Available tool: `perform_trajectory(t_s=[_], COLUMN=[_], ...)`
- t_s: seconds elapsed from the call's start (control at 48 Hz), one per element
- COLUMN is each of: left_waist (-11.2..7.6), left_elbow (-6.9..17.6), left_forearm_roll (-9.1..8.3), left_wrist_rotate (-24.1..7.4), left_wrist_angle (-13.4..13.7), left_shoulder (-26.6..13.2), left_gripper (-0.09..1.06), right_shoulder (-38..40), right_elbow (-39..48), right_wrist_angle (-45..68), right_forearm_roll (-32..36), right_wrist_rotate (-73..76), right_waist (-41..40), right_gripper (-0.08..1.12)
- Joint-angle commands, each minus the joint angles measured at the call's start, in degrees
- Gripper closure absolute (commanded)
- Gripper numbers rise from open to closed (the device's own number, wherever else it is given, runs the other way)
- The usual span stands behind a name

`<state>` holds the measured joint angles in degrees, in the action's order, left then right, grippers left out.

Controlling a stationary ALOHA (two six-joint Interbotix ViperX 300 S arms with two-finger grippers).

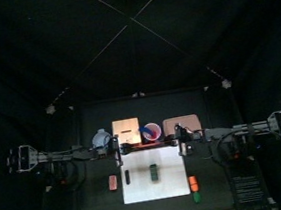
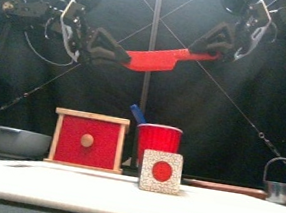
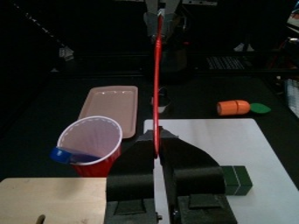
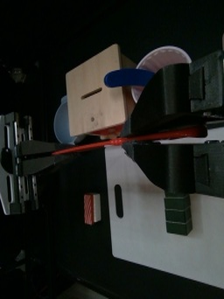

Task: Cut the sushi into 4 pieces with the knife
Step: Cut the sushi into 4 pieces

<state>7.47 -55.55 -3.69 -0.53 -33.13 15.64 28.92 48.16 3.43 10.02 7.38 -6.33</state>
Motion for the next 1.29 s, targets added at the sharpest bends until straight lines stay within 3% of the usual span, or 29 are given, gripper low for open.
perform_trajectory(t_s=[0.021, 0.104, 0.333, 0.542, 0.792, 1.125, 1.292], left_waist=[0.53, 0.26, -1.93, -3.96, -6.59, -10.37, -11.51], left_elbow=[0.1, -0.6, -0.6, -0.5, -1.0, -2.8, -2.5], left_forearm_roll=[-1.41, -2.46, -2.81, -2.72, -2.64, 1.14, 3.08], left_wrist_rotate=[0.2, 0.2, 0.2, 0.4, 0.6, 0.8, 0.9], left_wrist_angle=[-4.9, -7.6, -11.7, -13.4, -14.2, -14.2, -14.2], left_shoulder=[-1.0, -2.5, -8.0, -11.9, -13.6, -14.7, -16.9], left_gripper=[0.71, 0.71, 0.71, 0.71, 0.71, 0.72, 0.72], right_shoulder=[-1.1, -2.5, -6.3, -9.8, -12.0, -12.4, -14.5], right_elbow=[-0.4, 0.0, 1.5, 2.2, 1.8, 1.3, 1.1], right_wrist_angle=[0.7, 0.7, 0.7, 0.7, 0.7, 1.0, 1.1], right_forearm_roll=[-1.1, -1.1, -1.4, -2.5, -4.2, -5.2, -6.2], right_wrist_rotate=[0.0, 0.0, 0.0, 0.0, 0.0, 0.1, 0.1], right_waist=[0.3, 0.4, 2.3, 3.6, 5.7, 7.6, 8.1], right_gripper=[0.79, 0.79, 0.79, 0.79, 0.79, 0.79, 0.79])
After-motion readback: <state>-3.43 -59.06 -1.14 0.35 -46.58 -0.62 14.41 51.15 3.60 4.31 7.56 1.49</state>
